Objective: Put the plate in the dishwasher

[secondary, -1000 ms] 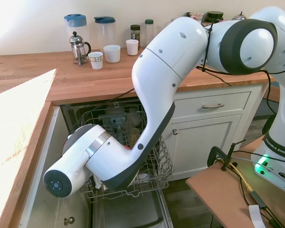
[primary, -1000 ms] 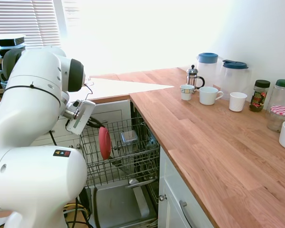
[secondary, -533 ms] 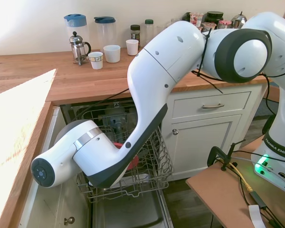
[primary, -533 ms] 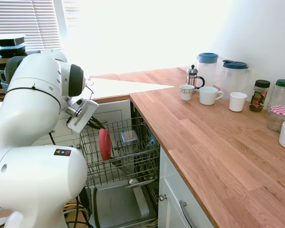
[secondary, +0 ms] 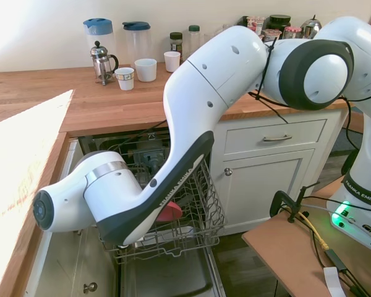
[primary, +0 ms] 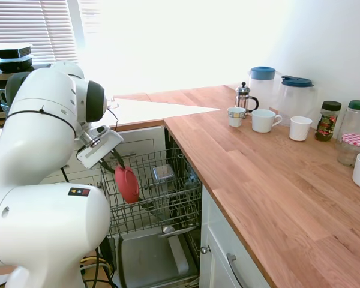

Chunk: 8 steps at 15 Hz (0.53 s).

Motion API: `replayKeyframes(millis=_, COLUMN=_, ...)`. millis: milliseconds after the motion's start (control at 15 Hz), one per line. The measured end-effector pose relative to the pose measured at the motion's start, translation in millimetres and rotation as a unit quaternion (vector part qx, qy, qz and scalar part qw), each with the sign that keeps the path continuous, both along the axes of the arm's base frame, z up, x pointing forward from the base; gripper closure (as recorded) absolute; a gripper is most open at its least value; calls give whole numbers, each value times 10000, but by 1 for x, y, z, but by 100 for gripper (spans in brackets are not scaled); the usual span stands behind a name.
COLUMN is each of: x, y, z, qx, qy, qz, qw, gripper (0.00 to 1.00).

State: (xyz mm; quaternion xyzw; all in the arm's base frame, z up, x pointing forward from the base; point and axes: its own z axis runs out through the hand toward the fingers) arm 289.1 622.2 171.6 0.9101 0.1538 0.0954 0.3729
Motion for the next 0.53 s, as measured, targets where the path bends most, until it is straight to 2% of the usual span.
replayKeyframes(millis=200, x=18, y=1, z=66, qx=292, qy=281, qz=-319, qw=9987, gripper=0)
replayKeyframes(millis=400, x=69, y=-31, z=150, qx=703, qy=32, qz=-872, qw=9937, gripper=0)
replayKeyframes(millis=533, x=112, y=-78, z=203, qx=975, qy=-257, qz=-1433, qw=9845, gripper=0)
